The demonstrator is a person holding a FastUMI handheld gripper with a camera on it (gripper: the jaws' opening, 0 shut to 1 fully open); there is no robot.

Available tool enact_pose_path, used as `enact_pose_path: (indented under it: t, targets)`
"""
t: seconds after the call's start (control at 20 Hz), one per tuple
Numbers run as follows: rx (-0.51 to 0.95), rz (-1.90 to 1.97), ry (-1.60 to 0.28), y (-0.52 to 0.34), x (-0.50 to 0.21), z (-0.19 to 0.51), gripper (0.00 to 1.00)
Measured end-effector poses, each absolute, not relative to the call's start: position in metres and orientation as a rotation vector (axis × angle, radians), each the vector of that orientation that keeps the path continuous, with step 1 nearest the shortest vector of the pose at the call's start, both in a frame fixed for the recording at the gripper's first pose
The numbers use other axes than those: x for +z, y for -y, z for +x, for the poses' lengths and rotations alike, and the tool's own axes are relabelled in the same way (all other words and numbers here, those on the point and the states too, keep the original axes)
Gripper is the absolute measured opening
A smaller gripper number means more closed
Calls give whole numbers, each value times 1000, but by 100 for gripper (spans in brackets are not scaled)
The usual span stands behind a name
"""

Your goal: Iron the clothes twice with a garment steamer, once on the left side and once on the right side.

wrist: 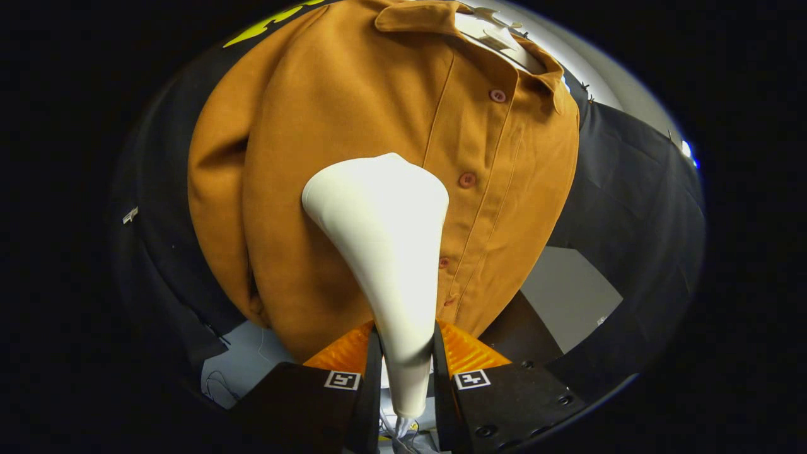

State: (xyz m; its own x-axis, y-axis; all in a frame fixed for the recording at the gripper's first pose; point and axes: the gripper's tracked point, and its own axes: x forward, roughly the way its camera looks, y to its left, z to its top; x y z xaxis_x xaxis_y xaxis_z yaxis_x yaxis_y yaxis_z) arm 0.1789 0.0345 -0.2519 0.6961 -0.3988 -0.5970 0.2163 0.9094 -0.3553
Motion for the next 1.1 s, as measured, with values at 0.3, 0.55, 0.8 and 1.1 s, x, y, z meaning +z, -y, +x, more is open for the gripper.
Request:
enact_pose_path:
  t: [0.3,0.55,0.8,1.1]
  targets:
    - [-342,-271,-788,-31,-281,168,39]
    - [-334,-275,-826,-28,-299,163,39]
    - [-320,-276,-871,-22,-318,159,39]
    - [-303,-279,-924,-14,-346,146,39]
